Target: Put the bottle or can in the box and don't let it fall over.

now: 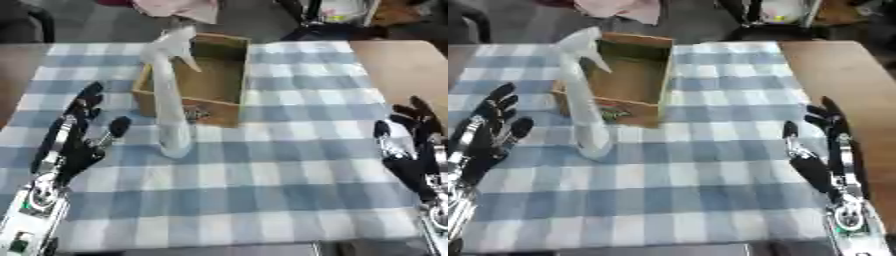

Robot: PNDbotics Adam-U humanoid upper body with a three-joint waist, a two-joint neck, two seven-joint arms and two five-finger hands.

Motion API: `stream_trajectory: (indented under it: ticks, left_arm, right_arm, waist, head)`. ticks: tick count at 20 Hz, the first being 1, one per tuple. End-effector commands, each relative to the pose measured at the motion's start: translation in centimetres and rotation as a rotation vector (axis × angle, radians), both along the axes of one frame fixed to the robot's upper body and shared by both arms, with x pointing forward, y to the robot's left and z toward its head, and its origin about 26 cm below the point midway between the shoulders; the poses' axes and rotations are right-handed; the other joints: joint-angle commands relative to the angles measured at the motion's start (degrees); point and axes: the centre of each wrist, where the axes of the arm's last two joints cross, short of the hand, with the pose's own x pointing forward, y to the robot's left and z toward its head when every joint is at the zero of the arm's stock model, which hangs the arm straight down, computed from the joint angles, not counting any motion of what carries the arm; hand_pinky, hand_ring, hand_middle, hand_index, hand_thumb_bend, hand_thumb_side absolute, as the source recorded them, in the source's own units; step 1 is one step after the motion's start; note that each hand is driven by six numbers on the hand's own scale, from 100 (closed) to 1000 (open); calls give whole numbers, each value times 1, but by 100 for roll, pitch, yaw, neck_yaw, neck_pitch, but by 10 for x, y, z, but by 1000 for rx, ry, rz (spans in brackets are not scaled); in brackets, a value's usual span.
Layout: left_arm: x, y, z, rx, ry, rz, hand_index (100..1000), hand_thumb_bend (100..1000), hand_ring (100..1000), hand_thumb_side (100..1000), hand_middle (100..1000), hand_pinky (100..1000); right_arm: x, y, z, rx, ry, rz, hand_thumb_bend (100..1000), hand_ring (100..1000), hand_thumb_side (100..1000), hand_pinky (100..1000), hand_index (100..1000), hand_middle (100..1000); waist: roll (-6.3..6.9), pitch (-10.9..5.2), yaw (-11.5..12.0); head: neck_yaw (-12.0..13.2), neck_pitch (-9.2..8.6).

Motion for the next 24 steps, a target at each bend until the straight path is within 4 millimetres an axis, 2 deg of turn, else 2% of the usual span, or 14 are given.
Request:
stream_trajectory:
  ticks: [1,6,11,16,24]
  left_arm:
    - [6,2,11,73,-26,-32,968,686,1000,628,1000,1000]
    - [18,-8,8,154,-14,-75,965,662,1000,620,1000,1000]
    - [32,-27,2,205,-38,-114,964,662,1000,617,1000,1000]
    - [42,-44,-3,223,-50,-154,963,657,1000,610,1000,1000]
    - [55,-57,-11,196,-47,-128,954,632,1000,578,1000,1000]
  right_arm:
    - [1,0,5,-8,-18,9,245,826,406,981,977,811]
    - [2,1,5,-8,-17,14,245,825,407,981,977,807]
    - [1,1,5,-7,-15,16,244,825,407,981,977,807]
    - [1,2,4,-5,-13,21,245,825,408,981,977,807]
    - [1,2,3,-4,-10,24,245,825,408,981,977,807]
  waist:
    - [0,-59,-14]
    - [-5,-67,-43]
    - [-18,-75,-84]
    - [-19,-81,-125]
    - [-18,-96,-169]
  head:
    - [-16,4]
    - [-12,-8]
    - [-25,-9]
    - [-9,-1]
    - [0,-7]
